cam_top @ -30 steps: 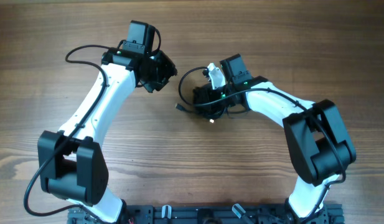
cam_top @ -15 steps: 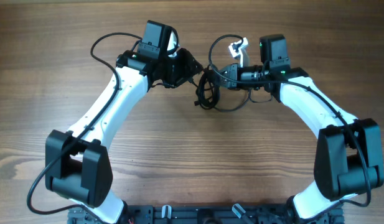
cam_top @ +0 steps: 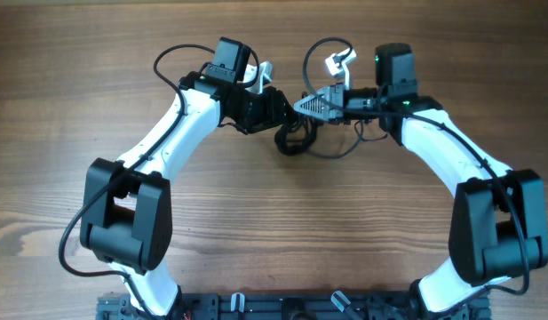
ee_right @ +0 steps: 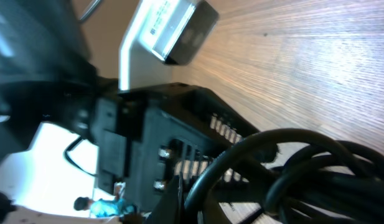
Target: Untangle cables
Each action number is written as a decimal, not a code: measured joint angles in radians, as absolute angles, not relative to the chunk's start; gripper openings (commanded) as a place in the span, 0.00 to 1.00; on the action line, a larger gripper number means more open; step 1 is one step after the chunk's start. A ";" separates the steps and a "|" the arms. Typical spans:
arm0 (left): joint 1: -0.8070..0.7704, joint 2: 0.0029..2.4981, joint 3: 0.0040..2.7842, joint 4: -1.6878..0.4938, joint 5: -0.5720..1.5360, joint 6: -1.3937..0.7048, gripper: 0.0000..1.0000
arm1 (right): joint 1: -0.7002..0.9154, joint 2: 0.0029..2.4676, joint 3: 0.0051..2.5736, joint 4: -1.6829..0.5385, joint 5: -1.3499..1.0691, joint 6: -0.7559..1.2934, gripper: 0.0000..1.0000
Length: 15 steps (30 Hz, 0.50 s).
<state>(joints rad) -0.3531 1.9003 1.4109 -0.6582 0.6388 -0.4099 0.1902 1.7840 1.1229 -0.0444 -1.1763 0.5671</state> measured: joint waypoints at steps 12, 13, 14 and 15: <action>-0.345 1.900 1.411 -0.697 0.623 -0.366 0.45 | 0.007 1.774 1.128 0.629 -1.528 1.290 0.04; -0.334 1.900 1.411 -0.715 0.616 -0.364 0.45 | 0.007 1.774 1.117 0.617 -1.521 1.282 0.04; -0.315 1.900 1.411 -0.752 0.600 -0.363 0.44 | 0.007 1.774 1.101 0.576 -1.510 1.257 0.04; -0.290 1.901 1.411 -0.782 0.582 -0.360 0.45 | 0.007 1.774 1.085 0.499 -1.495 1.215 0.04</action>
<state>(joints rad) -0.2901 1.9007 1.4109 -0.7822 0.5816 -0.3599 0.0074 1.7741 1.0851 0.4992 -1.4948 1.2152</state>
